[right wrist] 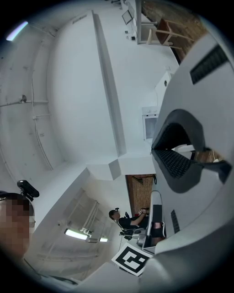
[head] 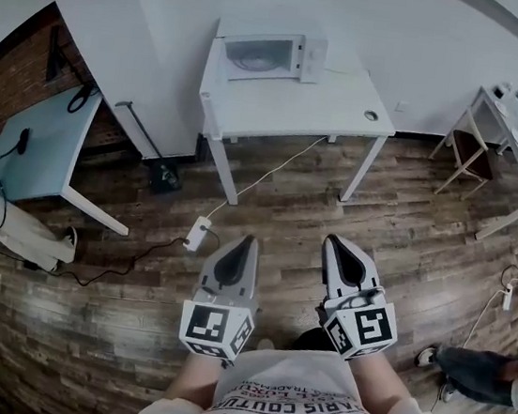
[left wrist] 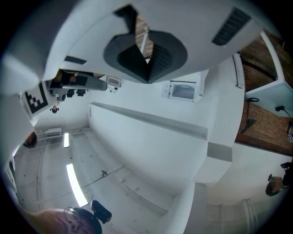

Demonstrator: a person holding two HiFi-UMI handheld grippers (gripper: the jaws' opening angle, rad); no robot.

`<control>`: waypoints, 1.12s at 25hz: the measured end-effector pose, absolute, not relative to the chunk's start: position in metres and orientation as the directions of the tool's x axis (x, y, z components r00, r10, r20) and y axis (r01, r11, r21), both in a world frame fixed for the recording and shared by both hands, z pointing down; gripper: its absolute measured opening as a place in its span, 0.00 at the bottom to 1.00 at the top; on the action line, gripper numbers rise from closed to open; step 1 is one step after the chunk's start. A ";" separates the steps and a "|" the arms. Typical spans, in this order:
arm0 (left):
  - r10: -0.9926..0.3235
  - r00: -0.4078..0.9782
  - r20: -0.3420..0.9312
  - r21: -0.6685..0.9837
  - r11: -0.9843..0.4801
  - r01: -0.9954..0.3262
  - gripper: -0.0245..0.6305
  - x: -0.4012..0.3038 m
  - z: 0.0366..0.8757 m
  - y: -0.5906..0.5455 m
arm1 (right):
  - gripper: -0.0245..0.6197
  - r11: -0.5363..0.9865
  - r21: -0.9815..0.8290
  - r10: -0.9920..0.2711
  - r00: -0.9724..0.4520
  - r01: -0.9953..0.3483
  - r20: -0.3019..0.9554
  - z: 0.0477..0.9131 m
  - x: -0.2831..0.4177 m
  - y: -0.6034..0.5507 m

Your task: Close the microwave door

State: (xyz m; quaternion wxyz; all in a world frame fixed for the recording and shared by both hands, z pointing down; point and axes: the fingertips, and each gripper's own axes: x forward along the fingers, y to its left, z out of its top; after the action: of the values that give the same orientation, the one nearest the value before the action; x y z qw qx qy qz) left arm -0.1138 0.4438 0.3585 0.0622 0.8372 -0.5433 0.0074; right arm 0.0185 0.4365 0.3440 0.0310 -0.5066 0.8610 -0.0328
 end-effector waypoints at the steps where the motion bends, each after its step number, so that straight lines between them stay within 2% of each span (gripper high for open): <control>1: -0.907 0.413 0.086 0.101 -0.404 -0.909 0.04 -0.113 0.361 0.439 | 0.06 0.487 -0.103 -0.873 -0.488 -0.868 -0.014 0.346 0.018 0.431; 10: -0.914 0.395 0.093 0.083 -0.388 -0.918 0.04 -0.092 0.369 0.367 | 0.06 0.529 -0.128 -0.846 -0.533 -0.839 -0.003 0.360 0.033 0.351; 21: -0.953 0.298 0.051 0.077 -0.294 -0.953 0.04 -0.013 0.347 0.216 | 0.06 0.628 -0.100 -0.775 -0.632 -0.771 0.001 0.345 0.106 0.188; 28: -0.959 0.266 0.093 0.109 -0.256 -0.960 0.04 0.009 0.364 0.144 | 0.06 0.637 -0.126 -0.763 -0.645 -0.761 0.042 0.360 0.134 0.105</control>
State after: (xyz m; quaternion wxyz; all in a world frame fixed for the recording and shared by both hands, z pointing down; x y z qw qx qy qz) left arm 0.0088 0.1441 0.3642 0.0719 0.7925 -0.6056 0.0038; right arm 0.1342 0.1052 0.3598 0.0078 -0.4211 0.9046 -0.0663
